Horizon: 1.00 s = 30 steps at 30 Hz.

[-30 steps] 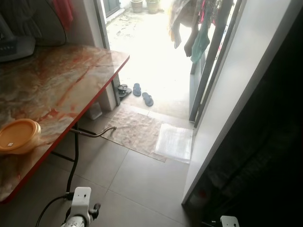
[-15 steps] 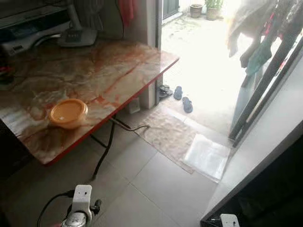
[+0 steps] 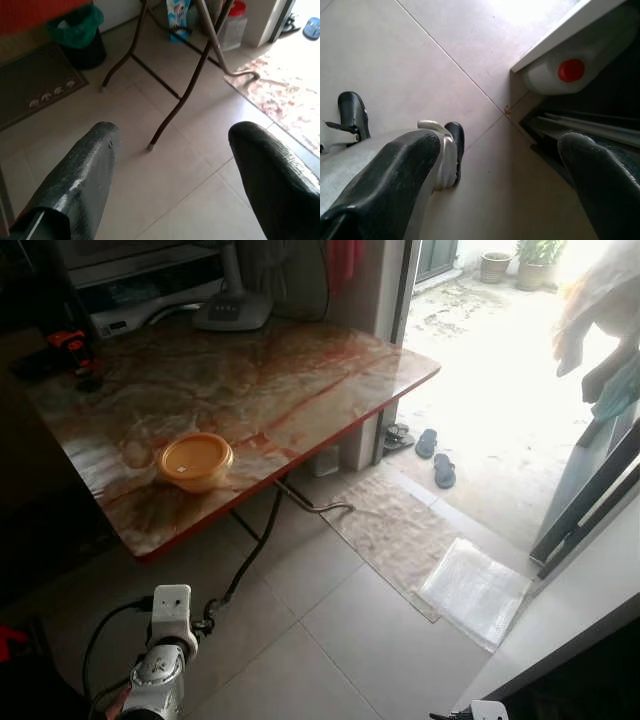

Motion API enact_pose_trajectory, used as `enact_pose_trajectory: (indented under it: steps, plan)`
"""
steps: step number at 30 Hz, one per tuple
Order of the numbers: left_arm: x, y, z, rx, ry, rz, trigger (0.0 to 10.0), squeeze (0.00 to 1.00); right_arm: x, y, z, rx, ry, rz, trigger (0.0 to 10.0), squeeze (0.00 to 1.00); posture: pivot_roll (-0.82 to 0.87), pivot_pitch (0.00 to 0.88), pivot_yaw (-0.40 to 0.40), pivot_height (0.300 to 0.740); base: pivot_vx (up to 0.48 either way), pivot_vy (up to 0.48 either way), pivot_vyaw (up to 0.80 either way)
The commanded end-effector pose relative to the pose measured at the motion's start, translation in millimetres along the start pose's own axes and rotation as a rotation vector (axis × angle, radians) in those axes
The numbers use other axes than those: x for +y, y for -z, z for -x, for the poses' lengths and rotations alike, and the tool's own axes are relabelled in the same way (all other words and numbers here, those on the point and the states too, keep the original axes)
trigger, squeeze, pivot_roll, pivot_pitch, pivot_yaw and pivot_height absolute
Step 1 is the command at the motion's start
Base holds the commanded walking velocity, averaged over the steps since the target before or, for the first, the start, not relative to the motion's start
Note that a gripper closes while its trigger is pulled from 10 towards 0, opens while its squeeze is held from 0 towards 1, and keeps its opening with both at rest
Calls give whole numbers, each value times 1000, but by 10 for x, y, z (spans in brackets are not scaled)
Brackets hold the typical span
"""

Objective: Restocking fridge

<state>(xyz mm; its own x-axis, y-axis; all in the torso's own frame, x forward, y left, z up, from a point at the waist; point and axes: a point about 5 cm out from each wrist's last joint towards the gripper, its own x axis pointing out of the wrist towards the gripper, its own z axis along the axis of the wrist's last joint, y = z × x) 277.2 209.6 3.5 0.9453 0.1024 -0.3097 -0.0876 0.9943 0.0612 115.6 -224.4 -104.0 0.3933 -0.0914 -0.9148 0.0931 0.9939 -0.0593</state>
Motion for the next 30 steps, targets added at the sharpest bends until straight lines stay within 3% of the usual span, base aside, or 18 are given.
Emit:
enact_pose_trajectory:
  steps: [1, 7, 8, 10, 13, 14, 16, 19, 20, 21, 22, 27, 30]
  plan:
    - [30, -107, -5, -66, -4, 4, 10000, 0, 8, -35, -5, -5, -7, 5, 10000, 0, -138, 19, -2, 740, 0, 0, 0]
    - [-95, -531, 1, -291, 48, 2, 10000, 0, -5, -27, -3, 6, -15, 14, 10000, 0, -126, 35, -11, 740, 0, 0, 0]
    - [-165, -704, 38, -379, 90, -11, 10000, 0, -9, -28, -3, 9, -17, 24, 10000, 0, -123, 34, -13, 740, 0, 0, 0]
    - [-236, -822, 79, -432, 136, -31, 10000, 0, -11, -30, -2, 11, -19, 35, 10000, 0, -124, 35, -14, 740, 0, 0, 0]
    - [-368, -927, 110, -432, 247, -13, 10000, 0, -19, -31, -1, 11, -19, 36, 10000, 0, -121, 40, -22, 740, 0, 0, 0]
    - [-368, -927, 110, -432, 247, -13, 10000, 0, -19, -31, -1, 11, -19, 36, 10000, 0, -121, 40, -22, 740, 0, 0, 0]
    - [-435, -1169, 147, -509, 268, 6, 10000, 0, -26, -34, -1, 11, -20, 41, 10000, 0, -115, 43, -28, 740, 0, 0, 0]
    - [-454, -1344, 202, -567, 274, 66, 10000, 0, -30, -35, -1, 12, -19, 47, 10000, 0, -116, 43, -29, 740, 0, 0, 0]
    - [-427, -1387, 235, -549, 280, 245, 10000, 0, -33, -36, 0, 12, -19, 48, 10000, 0, -120, 44, -31, 740, 0, 0, 0]
    - [-427, -1387, 235, -549, 280, 245, 10000, 0, -33, -36, 0, 12, -19, 48, 10000, 0, -120, 44, -31, 740, 0, 0, 0]
    - [-393, -1405, 258, -532, 285, 381, 10000, 0, -35, -37, 0, 12, -18, 48, 10000, 0, -120, 45, -32, 740, 0, 0, 0]
    - [-64, -1392, 265, -540, 158, 447, 10000, 0, -42, -39, 0, 13, -18, 54, 10000, 0, -104, 49, -40, 740, 0, 0, 0]
    - [2, -1379, 281, -528, 156, 465, 10000, 0, -42, -37, 1, 16, -19, 57, 10000, 0, -103, 49, -39, 740, 0, 0, 0]
